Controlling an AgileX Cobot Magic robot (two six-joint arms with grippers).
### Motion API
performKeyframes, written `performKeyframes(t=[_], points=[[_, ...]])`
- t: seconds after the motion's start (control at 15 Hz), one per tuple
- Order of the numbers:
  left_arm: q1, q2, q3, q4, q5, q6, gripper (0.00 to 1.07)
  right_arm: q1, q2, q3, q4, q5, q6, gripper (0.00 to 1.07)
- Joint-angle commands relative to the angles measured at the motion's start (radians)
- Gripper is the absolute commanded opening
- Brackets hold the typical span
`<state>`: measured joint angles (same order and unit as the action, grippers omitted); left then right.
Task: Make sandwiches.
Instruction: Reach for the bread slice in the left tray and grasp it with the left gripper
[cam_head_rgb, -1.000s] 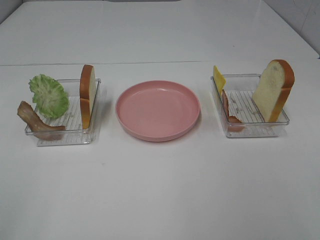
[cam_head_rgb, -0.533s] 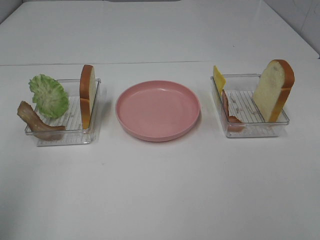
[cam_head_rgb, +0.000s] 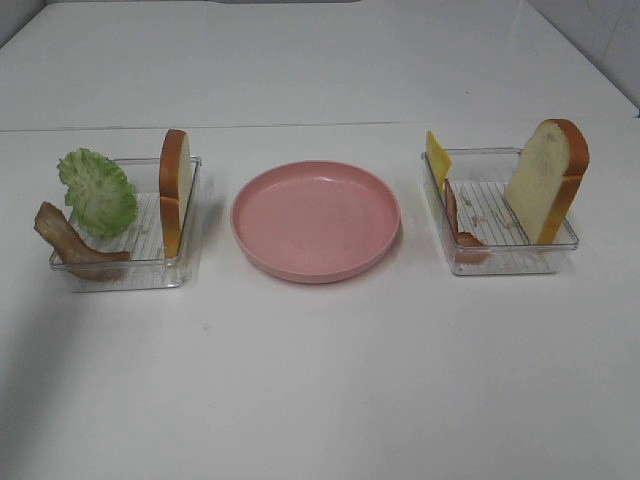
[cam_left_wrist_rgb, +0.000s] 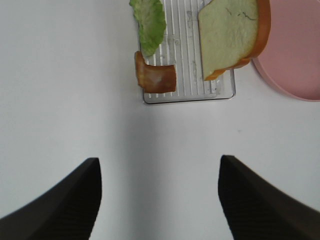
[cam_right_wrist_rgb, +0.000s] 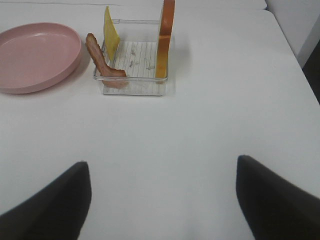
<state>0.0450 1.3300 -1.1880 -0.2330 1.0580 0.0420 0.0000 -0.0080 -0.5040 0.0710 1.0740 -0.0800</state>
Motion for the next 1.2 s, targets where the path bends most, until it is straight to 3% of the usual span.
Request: performKeyframes(t=[0.07,0.2,0.4,0.53,0.67,0.87,0.93,1.07,1.2], points=[[-0.003,0.109,-0.073,-0.055,0.025,0.016,0.69,0.0,-0.012,0.0,-0.01,-0.013,0.005,0.76],[-0.056,0.19,-0.14,-0.051,0.029,0.014,0.77,0.0,-0.012,0.0,-0.01,-0.013,0.005,0.76],[-0.173,0.281,-0.229,-0.047,0.024,-0.02,0.77,0.0,-0.012,0.0,-0.01,-0.013,0.005,0.76],[-0.265,0.368,-0.315,0.003,0.027,-0.094,0.77,0.0,-0.012,0.0,-0.01,-0.013,0.005,0.76],[-0.388,0.48,-0.435,0.139,0.054,-0.232,0.76,0.0,-0.012,0.0,-0.01,-0.013,0.005,0.76],[-0.483,0.629,-0.605,0.314,0.152,-0.358,0.76,0.0,-0.012,0.0,-0.009,-0.013,0.005,0.76],[-0.49,0.657,-0.632,0.325,0.173,-0.364,0.76,0.0,-0.012,0.0,-0.009,-0.013,0.005,0.76],[-0.498,0.775,-0.783,0.329,0.229,-0.366,0.76,0.0,-0.012,0.0,-0.009,-0.013,0.005,0.76],[-0.496,0.84,-0.851,0.328,0.229,-0.366,0.76,0.0,-0.012,0.0,-0.009,-0.013,0.005,0.76]])
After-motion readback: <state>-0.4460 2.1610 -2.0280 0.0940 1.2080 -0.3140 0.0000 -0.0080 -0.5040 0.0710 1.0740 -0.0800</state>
